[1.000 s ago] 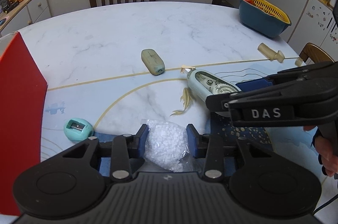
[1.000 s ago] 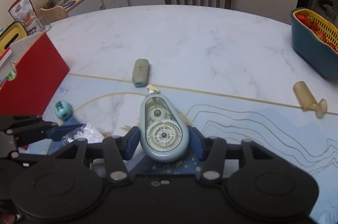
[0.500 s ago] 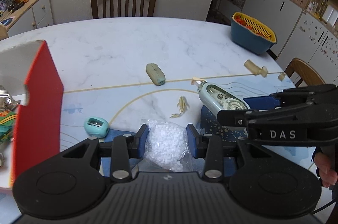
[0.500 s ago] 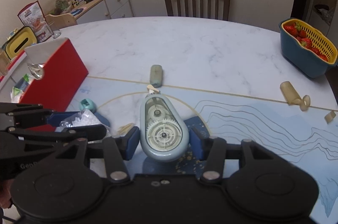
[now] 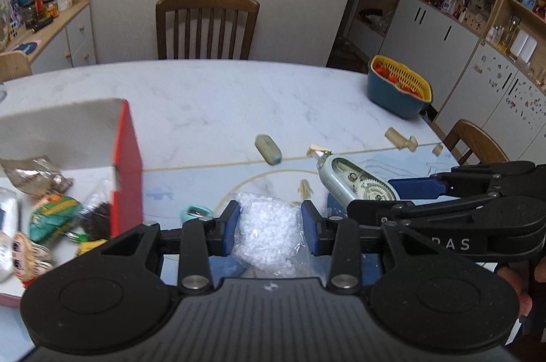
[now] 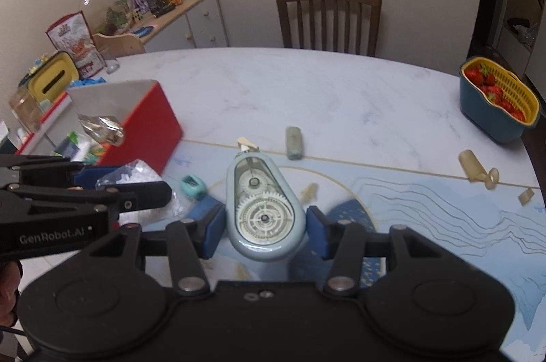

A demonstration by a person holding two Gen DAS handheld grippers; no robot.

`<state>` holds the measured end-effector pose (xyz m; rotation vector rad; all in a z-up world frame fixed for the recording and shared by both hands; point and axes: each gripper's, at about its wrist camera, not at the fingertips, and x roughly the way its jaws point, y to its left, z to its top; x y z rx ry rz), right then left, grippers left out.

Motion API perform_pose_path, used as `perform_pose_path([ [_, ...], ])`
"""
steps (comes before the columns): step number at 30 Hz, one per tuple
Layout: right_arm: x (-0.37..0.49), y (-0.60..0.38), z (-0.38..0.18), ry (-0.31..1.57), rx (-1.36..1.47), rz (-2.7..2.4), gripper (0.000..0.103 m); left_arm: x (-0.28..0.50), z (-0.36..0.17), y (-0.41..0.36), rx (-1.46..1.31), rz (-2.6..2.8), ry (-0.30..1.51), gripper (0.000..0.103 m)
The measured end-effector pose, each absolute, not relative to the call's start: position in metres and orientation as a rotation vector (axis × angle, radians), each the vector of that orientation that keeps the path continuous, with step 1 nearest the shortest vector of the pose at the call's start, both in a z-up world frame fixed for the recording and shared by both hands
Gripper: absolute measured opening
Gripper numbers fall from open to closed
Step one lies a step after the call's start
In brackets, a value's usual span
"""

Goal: Organize objects
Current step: 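Carry the bead bag and tape dispenser into the red box with both grippers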

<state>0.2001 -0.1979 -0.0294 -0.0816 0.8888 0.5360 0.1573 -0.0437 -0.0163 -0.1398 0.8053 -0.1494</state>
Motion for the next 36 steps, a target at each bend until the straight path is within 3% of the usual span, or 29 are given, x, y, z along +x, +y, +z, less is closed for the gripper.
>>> perform_pose_path([
  [18, 0.185, -0.107, 0.002, 0.823, -0.095, 0.621, 0.051, 0.134, 0.018, 0.068, -0.155, -0.036, 0.735, 0.038],
  [36, 0.193, 0.007, -0.012, 0.841, -0.165, 0.668, 0.051, 0.128, -0.012, 0.170, -0.159, 0.097, 0.801, 0.038],
])
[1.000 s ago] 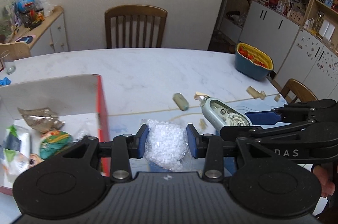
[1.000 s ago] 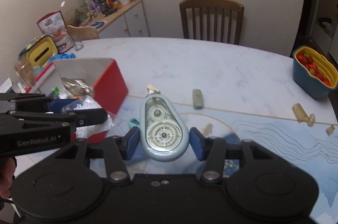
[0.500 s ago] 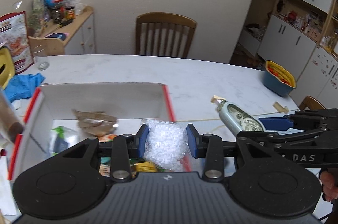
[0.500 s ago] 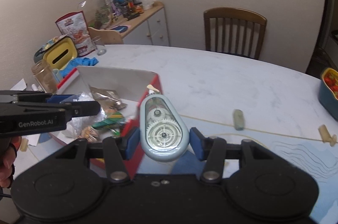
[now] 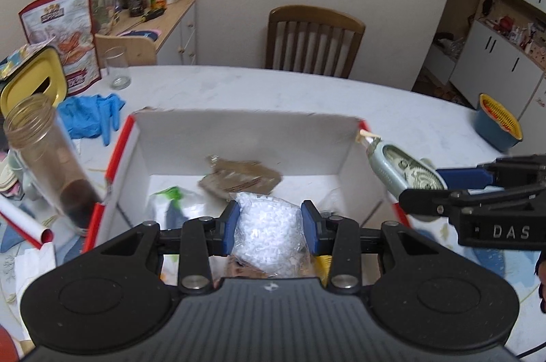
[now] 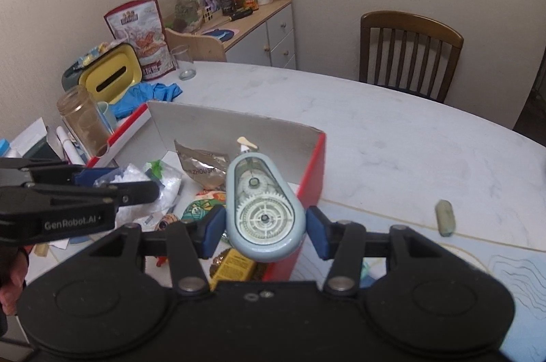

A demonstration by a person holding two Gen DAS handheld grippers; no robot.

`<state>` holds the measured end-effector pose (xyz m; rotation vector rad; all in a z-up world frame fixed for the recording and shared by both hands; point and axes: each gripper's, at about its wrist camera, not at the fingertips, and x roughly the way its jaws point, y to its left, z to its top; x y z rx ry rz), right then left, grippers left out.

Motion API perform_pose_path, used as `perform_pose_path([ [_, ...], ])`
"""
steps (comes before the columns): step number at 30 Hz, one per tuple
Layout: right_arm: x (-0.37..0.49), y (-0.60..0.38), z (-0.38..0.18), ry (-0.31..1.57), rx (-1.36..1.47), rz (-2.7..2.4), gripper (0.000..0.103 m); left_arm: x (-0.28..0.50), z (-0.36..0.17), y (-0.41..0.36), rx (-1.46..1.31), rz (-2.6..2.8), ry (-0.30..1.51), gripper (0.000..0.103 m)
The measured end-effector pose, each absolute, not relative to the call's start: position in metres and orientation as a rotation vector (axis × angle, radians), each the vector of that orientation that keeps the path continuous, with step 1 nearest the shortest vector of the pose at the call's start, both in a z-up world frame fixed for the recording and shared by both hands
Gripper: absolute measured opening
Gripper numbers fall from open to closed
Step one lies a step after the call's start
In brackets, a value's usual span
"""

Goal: Organize objects
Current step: 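Carry the bead bag and tape dispenser into the red box with both grippers, then open the left gripper to drop the bead bag while the right releases the tape dispenser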

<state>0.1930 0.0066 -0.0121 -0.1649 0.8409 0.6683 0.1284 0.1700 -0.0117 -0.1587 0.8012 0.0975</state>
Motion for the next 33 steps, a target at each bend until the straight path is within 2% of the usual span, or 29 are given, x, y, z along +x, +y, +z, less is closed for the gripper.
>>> perform_pose_path([
  [15, 0.200, 0.075, -0.055, 0.895, -0.302, 0.657, 0.051, 0.145, -0.051, 0.205, -0.114, 0.139, 0.879, 0.038],
  [33, 0.197, 0.092, -0.077, 0.915, -0.388, 0.667, 0.051, 0.156, -0.078, 0.212, -0.128, 0.121, 0.966, 0.038],
])
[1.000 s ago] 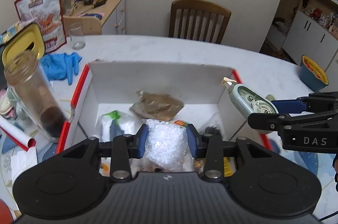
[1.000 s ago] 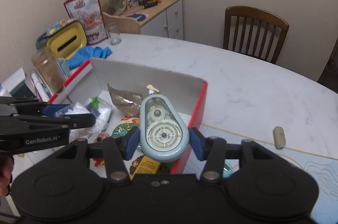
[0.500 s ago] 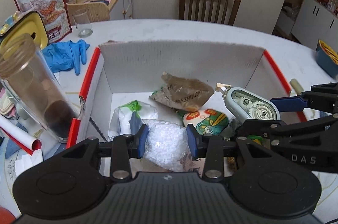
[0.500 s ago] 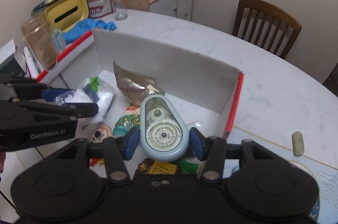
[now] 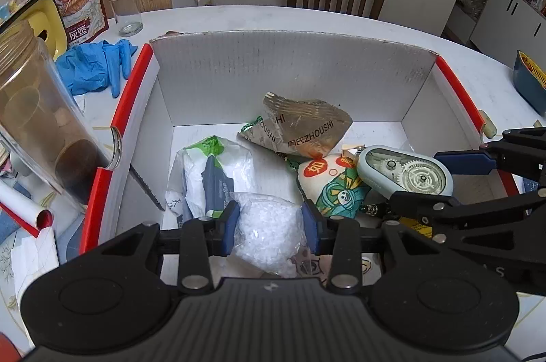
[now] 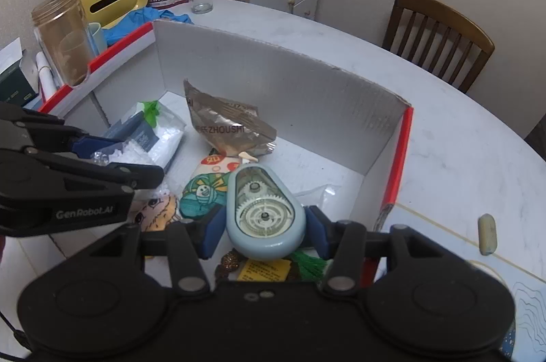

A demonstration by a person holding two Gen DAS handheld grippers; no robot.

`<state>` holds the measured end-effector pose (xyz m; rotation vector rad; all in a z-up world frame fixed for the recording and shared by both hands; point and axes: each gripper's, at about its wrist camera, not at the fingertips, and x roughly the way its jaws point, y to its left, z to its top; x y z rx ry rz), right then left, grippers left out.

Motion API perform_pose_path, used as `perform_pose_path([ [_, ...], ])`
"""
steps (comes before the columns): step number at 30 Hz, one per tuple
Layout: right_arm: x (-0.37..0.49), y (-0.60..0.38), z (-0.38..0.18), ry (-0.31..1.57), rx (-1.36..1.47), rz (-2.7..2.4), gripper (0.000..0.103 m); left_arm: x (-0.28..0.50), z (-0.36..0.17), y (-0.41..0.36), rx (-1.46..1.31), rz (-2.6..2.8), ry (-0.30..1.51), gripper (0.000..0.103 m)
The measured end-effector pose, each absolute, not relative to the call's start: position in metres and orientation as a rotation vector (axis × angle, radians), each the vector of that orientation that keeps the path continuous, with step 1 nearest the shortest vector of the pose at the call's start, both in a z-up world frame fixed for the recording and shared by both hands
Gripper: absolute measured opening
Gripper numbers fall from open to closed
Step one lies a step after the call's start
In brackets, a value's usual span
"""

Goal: Organize objects
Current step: 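Open the left gripper to drop the bead bag while the right releases the tape dispenser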

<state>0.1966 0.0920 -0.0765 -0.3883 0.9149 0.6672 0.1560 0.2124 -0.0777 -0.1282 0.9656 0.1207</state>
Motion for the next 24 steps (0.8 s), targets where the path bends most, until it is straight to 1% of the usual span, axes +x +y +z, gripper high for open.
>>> perform_pose_path([
  [5, 0.195, 0.086, -0.073, 0.913, -0.372, 0.681, 0.055, 0.156, -0.078, 0.213, -0.136, 0.124, 0.974, 0.039],
  [7, 0.194, 0.082, -0.070, 0.910, -0.361, 0.682, 0.055, 0.155, -0.077, 0.212, -0.140, 0.124, 0.976, 0.041],
  [9, 0.193, 0.078, -0.068, 0.908, -0.348, 0.685, 0.055, 0.153, -0.076, 0.210, -0.135, 0.130, 0.969, 0.054],
  [11, 0.193, 0.074, -0.066, 0.908, -0.330, 0.688, 0.055, 0.151, -0.073, 0.209, -0.131, 0.128, 0.954, 0.060],
  [19, 0.186, 0.059, -0.050, 0.888, -0.268, 0.715, 0.056, 0.143, -0.058, 0.205, -0.147, 0.127, 0.923, 0.060],
  [22, 0.181, 0.052, -0.043, 0.872, -0.248, 0.724, 0.058, 0.139, -0.050, 0.201, -0.152, 0.125, 0.906, 0.064],
  [24, 0.179, 0.046, -0.038, 0.866, -0.231, 0.731, 0.060, 0.135, -0.045, 0.198, -0.159, 0.115, 0.894, 0.065],
])
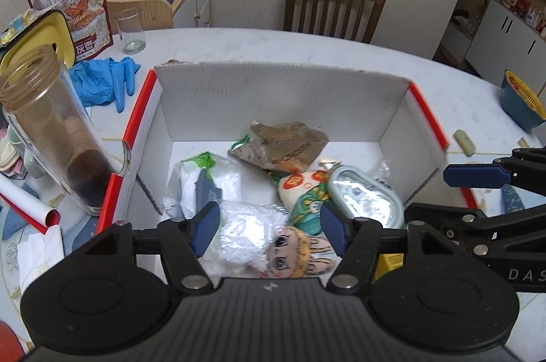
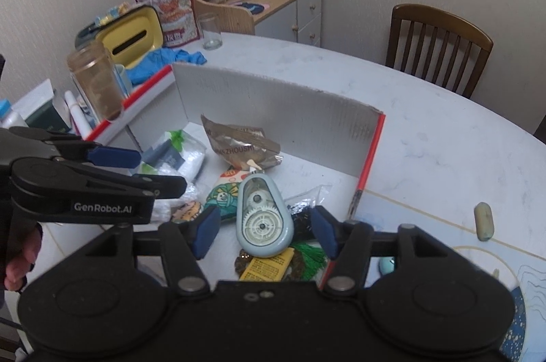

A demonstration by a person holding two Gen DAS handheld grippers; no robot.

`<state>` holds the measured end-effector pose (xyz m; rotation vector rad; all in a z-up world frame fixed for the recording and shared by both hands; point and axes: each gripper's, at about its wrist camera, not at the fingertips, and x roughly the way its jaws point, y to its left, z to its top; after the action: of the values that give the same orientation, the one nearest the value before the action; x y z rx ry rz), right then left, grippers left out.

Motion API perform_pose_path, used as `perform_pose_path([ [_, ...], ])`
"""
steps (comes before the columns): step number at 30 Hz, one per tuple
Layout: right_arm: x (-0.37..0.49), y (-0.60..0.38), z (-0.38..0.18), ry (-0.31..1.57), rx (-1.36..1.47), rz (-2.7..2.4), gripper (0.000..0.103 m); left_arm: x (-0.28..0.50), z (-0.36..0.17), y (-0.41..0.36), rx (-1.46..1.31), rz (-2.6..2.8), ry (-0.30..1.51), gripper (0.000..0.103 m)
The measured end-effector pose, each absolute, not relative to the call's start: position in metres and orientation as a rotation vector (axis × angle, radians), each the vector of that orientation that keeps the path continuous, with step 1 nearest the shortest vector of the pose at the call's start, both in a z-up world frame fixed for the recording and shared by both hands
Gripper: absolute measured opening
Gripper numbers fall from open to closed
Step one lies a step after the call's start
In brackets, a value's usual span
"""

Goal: Organize objects
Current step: 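Open the left gripper to drop the bead bag while the right releases the tape dispenser, then move both grippers back over the teal sharpener and green eraser on the mat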

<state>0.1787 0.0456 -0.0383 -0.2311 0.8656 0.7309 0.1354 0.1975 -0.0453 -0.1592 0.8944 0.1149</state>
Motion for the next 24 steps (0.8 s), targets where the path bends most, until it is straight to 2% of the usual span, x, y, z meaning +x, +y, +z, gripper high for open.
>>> perform_pose_path([
  [3, 0.174, 0.033, -0.031, 0.858, -0.198, 0.747, 0.064, 0.130, -0.037, 0.189, -0.158, 0.108, 0.876, 0.065],
  [5, 0.172, 0.023, -0.027, 0.853, -0.176, 0.761, 0.066, 0.127, -0.032, 0.183, -0.154, 0.101, 0.863, 0.070],
  [11, 0.166, -0.012, -0.014, 0.818, -0.106, 0.787, 0.084, 0.118, -0.016, 0.158, -0.132, 0.090, 0.823, 0.082],
  [15, 0.164, -0.035, -0.010, 0.800, -0.084, 0.795, 0.094, 0.116, -0.010, 0.139, -0.118, 0.091, 0.814, 0.083],
  [24, 0.166, -0.094, -0.020, 0.808, -0.079, 0.769, 0.098, 0.116, -0.011, 0.097, -0.140, 0.063, 0.816, 0.088],
])
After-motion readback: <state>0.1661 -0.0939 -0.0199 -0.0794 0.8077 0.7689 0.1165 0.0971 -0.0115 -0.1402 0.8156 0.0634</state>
